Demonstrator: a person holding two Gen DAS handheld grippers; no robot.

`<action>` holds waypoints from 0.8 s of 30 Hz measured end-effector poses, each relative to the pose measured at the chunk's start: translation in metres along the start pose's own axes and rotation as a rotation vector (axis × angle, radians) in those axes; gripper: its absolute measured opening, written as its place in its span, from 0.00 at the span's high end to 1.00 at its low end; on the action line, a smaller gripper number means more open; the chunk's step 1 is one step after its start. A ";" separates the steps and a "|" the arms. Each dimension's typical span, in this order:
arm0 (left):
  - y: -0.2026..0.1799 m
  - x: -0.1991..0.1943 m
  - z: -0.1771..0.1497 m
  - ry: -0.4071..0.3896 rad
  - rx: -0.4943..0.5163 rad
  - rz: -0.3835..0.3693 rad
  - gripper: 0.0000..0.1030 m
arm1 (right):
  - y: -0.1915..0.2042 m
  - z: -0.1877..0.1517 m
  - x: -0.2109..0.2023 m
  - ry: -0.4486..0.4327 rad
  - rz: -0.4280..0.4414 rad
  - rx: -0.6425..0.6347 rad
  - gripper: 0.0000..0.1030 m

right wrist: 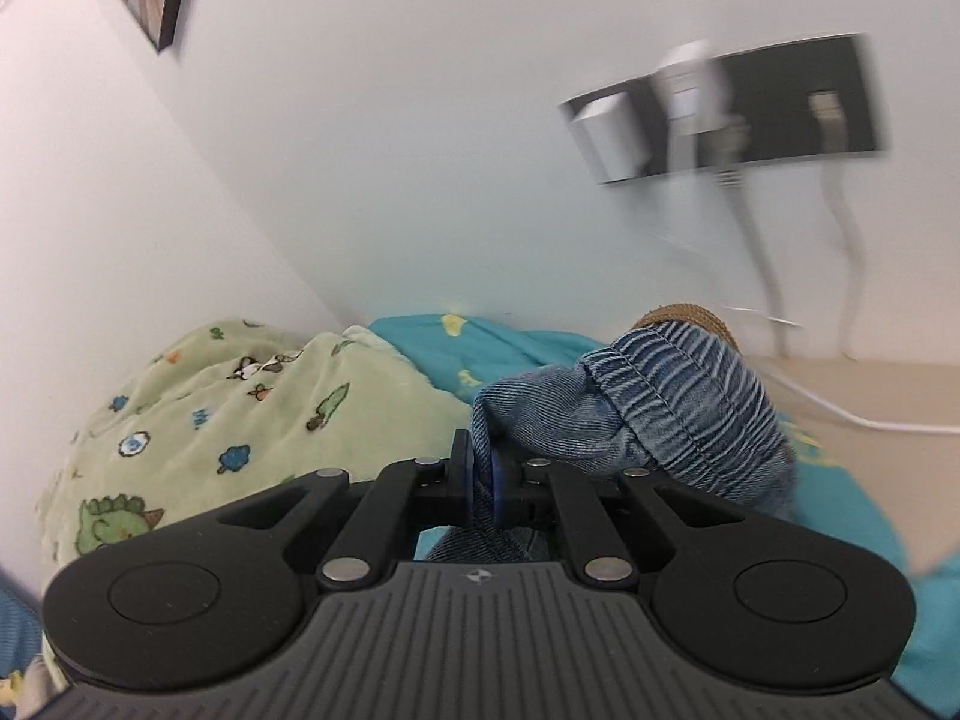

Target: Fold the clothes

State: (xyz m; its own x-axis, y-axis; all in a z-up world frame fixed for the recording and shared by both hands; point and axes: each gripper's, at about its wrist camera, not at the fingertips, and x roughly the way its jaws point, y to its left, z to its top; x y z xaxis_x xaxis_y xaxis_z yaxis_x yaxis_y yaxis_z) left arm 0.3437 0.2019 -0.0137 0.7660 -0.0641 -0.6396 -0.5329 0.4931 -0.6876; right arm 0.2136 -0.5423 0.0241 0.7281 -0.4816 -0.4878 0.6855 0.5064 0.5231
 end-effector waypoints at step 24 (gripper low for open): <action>0.011 0.116 0.033 0.130 0.209 -0.118 0.42 | 0.032 -0.068 0.159 0.088 -0.063 -0.389 0.61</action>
State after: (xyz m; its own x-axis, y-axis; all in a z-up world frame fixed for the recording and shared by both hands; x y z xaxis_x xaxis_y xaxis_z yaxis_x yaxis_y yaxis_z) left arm 0.4382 0.2284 -0.0844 0.7585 -0.2359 -0.6075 -0.3468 0.6431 -0.6828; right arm 0.3518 -0.5541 -0.0836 0.6709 -0.4656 -0.5772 0.6670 0.7190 0.1954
